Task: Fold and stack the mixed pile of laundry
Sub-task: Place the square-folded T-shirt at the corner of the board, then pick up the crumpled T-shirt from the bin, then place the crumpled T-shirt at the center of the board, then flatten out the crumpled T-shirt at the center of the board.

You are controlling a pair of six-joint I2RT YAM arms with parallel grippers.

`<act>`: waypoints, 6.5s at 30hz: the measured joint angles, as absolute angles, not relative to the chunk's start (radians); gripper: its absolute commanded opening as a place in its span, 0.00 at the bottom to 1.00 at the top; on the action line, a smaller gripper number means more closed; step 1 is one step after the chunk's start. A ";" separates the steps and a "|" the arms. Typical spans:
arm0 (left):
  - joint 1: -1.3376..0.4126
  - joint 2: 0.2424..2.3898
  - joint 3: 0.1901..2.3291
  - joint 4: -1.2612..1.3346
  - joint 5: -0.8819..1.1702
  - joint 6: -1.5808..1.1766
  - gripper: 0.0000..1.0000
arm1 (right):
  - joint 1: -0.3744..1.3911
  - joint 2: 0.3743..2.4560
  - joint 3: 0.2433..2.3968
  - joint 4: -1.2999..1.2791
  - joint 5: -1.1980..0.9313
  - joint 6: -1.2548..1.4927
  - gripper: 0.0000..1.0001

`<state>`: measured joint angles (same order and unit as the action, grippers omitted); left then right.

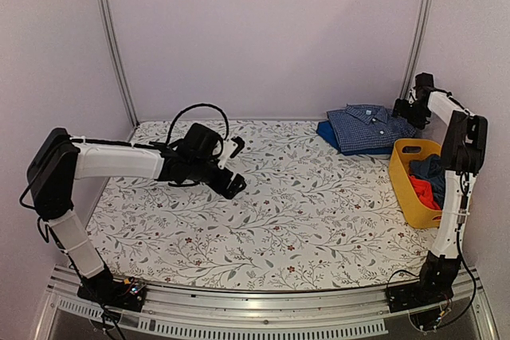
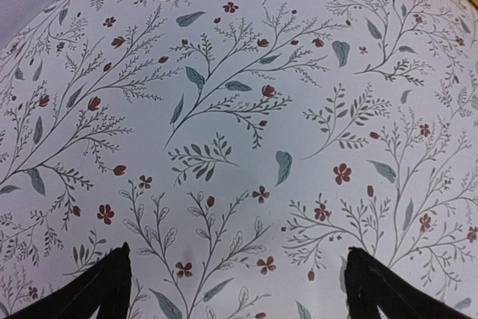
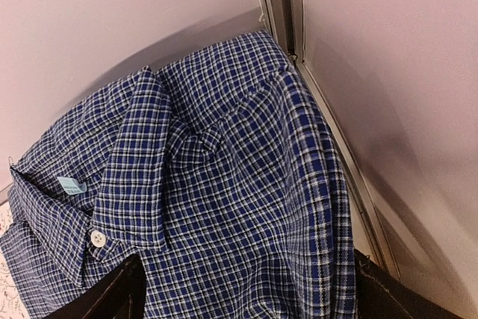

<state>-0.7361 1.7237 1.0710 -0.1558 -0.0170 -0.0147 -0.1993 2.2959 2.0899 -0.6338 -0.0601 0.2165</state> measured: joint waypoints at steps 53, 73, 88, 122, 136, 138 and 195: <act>-0.515 1.821 1.280 -0.134 0.146 -0.237 1.00 | -0.361 1.842 1.323 -0.703 0.036 0.281 0.03; -0.473 1.817 1.317 -0.146 0.147 -0.257 1.00 | -0.292 1.353 1.776 -0.851 -0.312 0.211 0.00; -0.364 1.660 1.210 -0.134 0.156 -0.397 1.00 | 0.260 1.615 2.241 -0.526 -0.673 0.376 0.00; -0.268 1.559 0.950 -0.203 0.300 -0.452 0.94 | 0.433 1.629 1.288 -0.466 -0.561 0.352 0.77; -0.284 2.094 1.420 -0.262 0.315 -0.445 0.83 | 0.453 1.750 1.324 -0.506 -0.550 0.334 0.78; -0.296 2.162 1.499 -0.290 0.275 -0.433 0.84 | 0.452 1.750 1.325 -0.517 -0.533 0.331 0.78; -0.548 1.890 1.344 -0.225 0.402 -0.161 0.49 | 0.517 2.021 1.563 -0.430 -0.542 0.030 0.65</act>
<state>-0.5476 1.8904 1.3441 -0.2249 0.4023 -0.1612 0.5175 2.0209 1.5627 -0.4305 -0.5419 0.0296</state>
